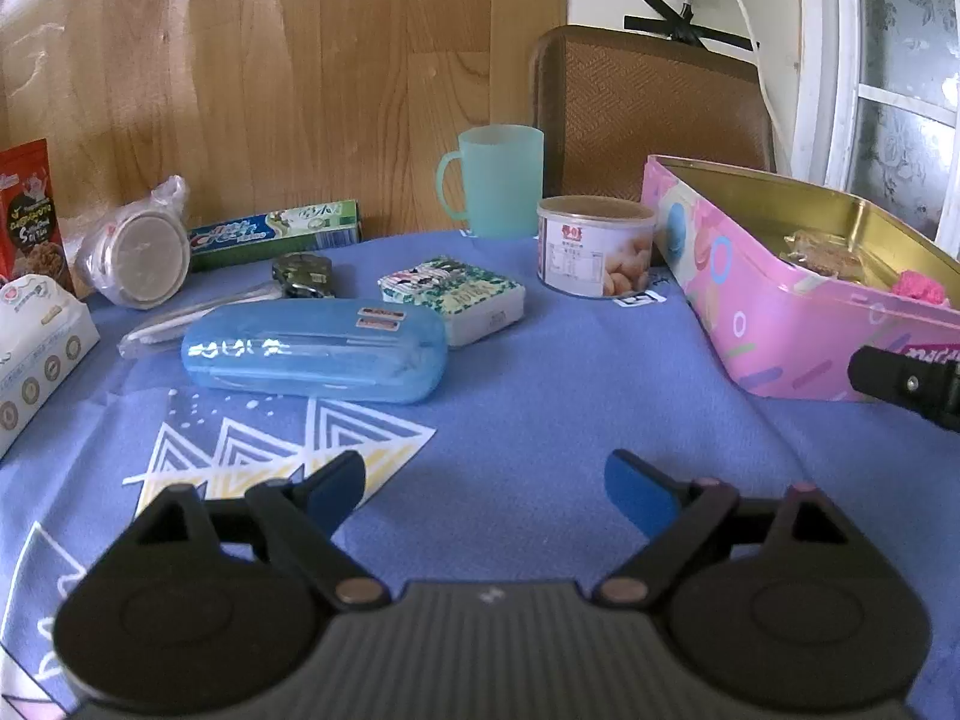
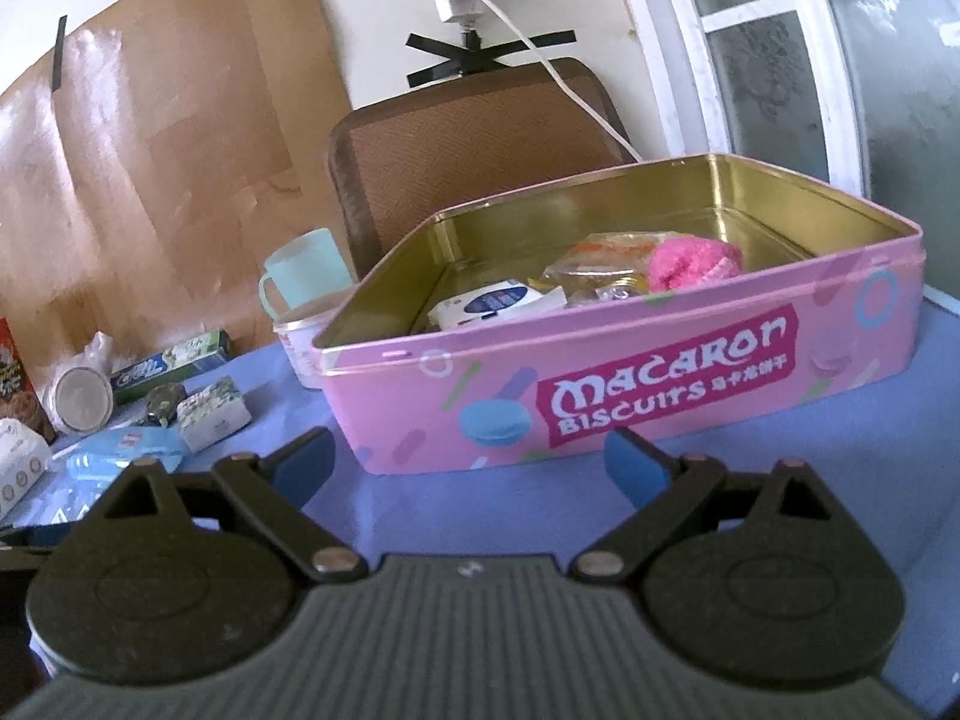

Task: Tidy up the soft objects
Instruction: 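Withdraw the left tool from the tin toward the table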

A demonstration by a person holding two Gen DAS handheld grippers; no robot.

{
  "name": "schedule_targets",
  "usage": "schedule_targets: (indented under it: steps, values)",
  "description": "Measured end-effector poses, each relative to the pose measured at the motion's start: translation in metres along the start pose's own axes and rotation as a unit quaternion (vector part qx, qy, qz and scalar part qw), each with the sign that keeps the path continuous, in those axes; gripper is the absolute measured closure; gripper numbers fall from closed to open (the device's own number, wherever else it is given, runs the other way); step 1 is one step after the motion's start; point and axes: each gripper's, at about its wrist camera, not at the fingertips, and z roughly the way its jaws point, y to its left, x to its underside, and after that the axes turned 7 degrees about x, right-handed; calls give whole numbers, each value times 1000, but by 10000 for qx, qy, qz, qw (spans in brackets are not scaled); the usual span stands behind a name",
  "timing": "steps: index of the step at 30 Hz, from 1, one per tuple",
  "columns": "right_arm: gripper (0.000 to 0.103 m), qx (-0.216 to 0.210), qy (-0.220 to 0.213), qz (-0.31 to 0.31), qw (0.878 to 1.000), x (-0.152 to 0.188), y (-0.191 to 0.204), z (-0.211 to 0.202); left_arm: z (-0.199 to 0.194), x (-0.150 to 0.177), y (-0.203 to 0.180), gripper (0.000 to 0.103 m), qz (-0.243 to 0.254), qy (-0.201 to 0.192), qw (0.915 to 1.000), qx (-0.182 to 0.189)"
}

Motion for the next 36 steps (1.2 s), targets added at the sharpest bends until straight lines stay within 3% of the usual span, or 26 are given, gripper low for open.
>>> schedule_targets:
  steps: [36]
  values:
    - [5, -266, -67, 178, 9995, -1, -9, -3, 1, 1, -1, 10, -8, 35, 10000, -12]
